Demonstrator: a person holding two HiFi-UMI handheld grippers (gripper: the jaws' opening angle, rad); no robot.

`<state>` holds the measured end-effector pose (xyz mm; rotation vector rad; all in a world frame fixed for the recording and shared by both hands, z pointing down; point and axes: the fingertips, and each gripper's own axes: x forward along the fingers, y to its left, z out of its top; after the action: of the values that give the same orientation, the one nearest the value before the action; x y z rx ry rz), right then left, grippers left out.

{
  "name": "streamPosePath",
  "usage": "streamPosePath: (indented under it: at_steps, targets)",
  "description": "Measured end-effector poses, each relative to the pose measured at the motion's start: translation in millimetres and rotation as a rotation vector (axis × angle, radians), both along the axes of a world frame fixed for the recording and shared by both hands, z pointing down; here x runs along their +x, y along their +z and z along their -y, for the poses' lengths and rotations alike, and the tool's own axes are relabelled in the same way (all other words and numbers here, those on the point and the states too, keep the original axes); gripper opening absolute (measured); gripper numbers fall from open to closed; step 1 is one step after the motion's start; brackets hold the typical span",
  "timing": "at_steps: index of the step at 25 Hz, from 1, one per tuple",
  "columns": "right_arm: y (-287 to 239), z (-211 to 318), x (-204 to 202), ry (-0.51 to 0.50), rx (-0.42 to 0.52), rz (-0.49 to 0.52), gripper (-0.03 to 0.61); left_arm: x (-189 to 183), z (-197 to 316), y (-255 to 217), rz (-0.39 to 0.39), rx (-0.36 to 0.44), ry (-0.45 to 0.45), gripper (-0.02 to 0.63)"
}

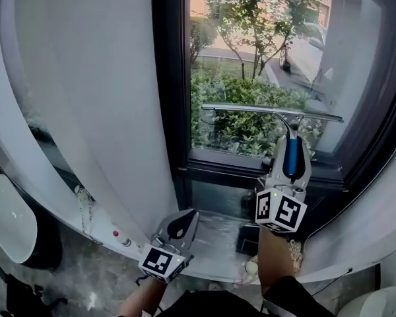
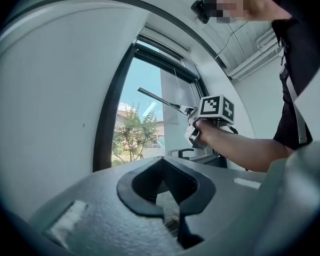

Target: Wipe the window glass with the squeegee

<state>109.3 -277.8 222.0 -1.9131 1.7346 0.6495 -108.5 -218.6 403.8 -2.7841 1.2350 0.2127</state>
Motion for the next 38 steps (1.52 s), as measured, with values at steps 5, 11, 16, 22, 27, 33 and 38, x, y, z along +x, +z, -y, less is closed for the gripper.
streamPosePath:
  at_steps: [5,11,16,22,27,33,38]
  targets:
    - [-28.6,25.1,-25.2,0.006,0.067,0.003,0.135,-3.6,15.8,-21.2,0.007,0.029,-0.041,-0.001]
    - [-68.7,35.6,-35.5,0.081,0.166,-0.014,0.135,3.0,6.9,-21.0,0.007,0.04,0.042,0.0]
    - [-105.1,63.0,-31.2,0.15,0.209,-0.015,0.133,-1.6,8.0,-23.3,-0.04,0.033,0.063,0.0]
    - [-143.6,87.5,-43.4,0.162,0.233,0.004,0.133,-4.4,12.4,-35.3,-0.037,0.057,0.081,0.0]
    - [-169.9,96.2,-45.2,0.177,0.282,-0.005,0.133,1.4,19.3,-43.7,-0.135,0.021,0.126,-0.001]
    - [-196.8,111.2,-35.7,0.181,0.326,0.001,0.133,20.7,37.2,-42.3,-0.09,0.062,0.147,0.0]
    - [-214.4,119.4,-35.6,0.185,0.366,-0.035,0.13,30.2,48.3,-50.2,-0.104,0.074,0.148,0.0]
